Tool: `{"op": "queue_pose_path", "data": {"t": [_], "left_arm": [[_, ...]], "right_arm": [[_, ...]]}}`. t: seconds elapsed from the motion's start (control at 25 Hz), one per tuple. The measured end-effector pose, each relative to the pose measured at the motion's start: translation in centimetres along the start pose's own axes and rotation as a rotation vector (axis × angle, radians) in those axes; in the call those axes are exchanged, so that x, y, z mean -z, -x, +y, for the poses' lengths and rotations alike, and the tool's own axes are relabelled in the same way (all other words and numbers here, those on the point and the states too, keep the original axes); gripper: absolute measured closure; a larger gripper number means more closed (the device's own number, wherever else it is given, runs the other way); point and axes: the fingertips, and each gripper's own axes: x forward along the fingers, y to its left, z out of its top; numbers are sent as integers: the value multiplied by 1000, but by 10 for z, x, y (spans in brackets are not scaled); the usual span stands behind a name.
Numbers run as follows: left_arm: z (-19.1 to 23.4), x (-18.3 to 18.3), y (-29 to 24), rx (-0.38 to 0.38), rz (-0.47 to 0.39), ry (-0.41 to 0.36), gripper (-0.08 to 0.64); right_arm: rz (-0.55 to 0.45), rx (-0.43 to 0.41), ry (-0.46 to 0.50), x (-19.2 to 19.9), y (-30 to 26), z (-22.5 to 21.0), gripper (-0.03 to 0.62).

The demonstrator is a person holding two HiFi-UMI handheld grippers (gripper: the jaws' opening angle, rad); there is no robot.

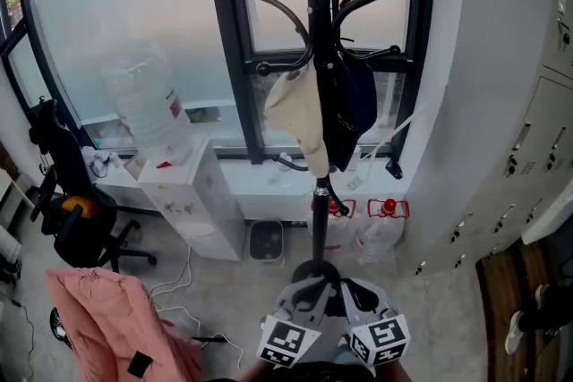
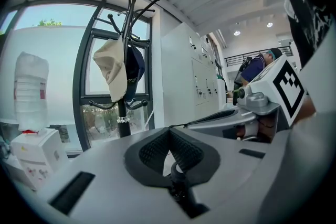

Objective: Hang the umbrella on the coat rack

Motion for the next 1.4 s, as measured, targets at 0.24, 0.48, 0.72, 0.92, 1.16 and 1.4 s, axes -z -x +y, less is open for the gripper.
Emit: {"op": "queue_pose_path", "data": {"t": [0.24,0.48,0.72,0.92,1.16,1.4], "left_arm": [[7,-16,-24,-53,-33,10,549],[14,-29,-42,-106,-48,14,550],[23,-40,-58,-178,-58,-6,549],[29,-52,-70,-229,-77,-10,551],[36,-72,-78,-299,-90,-69,551],[42,-87,-82,-343,-96,-99,550]], "right_arm": [[-9,-48,35,-17,-12,-23,584],[-21,-100,63,-30,-20,-41,584],[-40,-169,95,-44,-31,-53,584],[-52,-221,114,-54,-37,-62,584],[-87,-290,146,-76,-42,-71,584],[-119,-331,147,-93,-47,-76,584]]}}
